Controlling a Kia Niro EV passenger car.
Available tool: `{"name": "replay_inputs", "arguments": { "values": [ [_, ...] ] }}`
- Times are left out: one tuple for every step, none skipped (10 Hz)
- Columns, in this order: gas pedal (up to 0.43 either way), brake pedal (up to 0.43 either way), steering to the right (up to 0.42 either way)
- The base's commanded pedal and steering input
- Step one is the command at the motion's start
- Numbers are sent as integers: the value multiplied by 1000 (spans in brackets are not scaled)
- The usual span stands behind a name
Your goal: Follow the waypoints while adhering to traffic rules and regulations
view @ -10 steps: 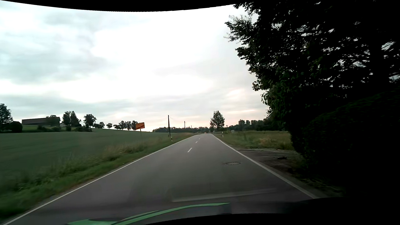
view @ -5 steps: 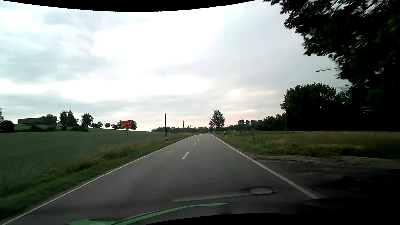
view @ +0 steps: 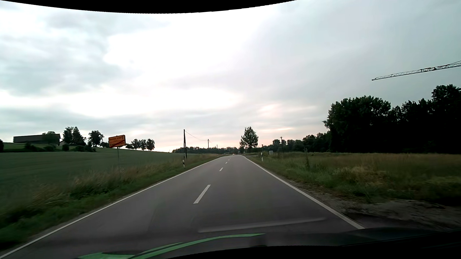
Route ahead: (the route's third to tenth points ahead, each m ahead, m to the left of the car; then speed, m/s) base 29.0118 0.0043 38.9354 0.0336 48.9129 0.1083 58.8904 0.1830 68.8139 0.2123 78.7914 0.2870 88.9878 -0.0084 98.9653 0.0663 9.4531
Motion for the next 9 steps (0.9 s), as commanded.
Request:
{"name": "replay_inputs", "arguments": {
  "values": [
    [268, 0, 9],
    [268, 0, 9],
    [268, 0, 7],
    [268, 0, 7],
    [268, 0, 7],
    [268, 0, 6],
    [268, 0, 6],
    [268, 0, 6],
    [268, 0, 6]
  ]
}}
